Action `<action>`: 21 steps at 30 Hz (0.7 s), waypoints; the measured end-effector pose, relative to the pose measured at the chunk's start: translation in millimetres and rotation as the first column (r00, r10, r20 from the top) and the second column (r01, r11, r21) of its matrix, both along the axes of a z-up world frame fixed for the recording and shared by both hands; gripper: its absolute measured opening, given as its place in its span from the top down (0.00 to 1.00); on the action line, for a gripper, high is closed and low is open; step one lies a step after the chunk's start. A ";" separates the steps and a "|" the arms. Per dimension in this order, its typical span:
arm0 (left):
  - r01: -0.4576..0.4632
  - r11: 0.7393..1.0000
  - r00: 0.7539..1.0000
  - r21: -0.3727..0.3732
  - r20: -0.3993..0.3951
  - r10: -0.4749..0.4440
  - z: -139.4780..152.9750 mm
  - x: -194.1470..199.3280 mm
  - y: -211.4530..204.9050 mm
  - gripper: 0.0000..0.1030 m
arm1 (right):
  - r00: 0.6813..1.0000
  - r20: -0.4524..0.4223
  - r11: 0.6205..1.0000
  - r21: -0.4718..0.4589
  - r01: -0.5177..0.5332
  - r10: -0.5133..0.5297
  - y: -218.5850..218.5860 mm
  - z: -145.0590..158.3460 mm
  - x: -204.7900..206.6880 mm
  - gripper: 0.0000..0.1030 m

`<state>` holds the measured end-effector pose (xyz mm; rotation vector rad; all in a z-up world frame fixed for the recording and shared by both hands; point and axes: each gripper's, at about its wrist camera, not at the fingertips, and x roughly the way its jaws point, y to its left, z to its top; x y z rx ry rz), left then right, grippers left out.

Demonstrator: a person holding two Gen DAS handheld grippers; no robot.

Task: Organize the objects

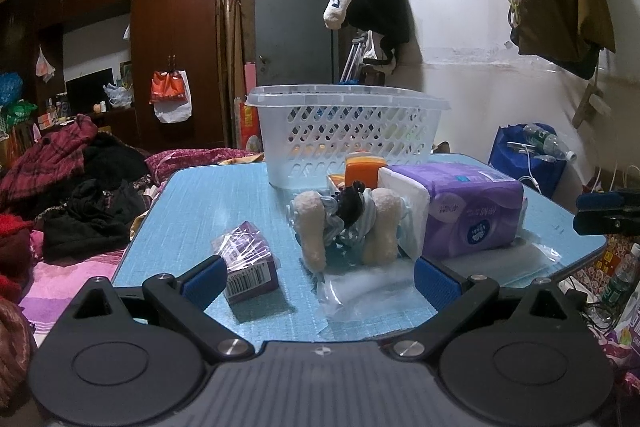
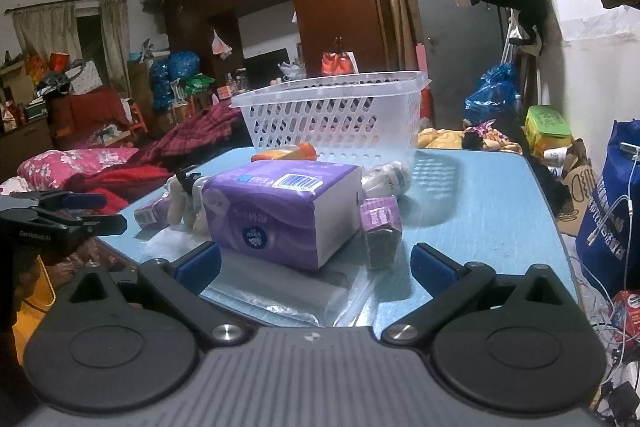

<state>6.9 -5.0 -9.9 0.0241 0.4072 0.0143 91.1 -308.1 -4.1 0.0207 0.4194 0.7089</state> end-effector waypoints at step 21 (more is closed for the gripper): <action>0.006 1.000 1.000 -0.004 -0.004 -0.006 -0.9 -0.2 -0.8 0.02 | 1.000 0.000 1.000 -0.013 0.002 -0.002 2.9 -1.0 -0.8 0.00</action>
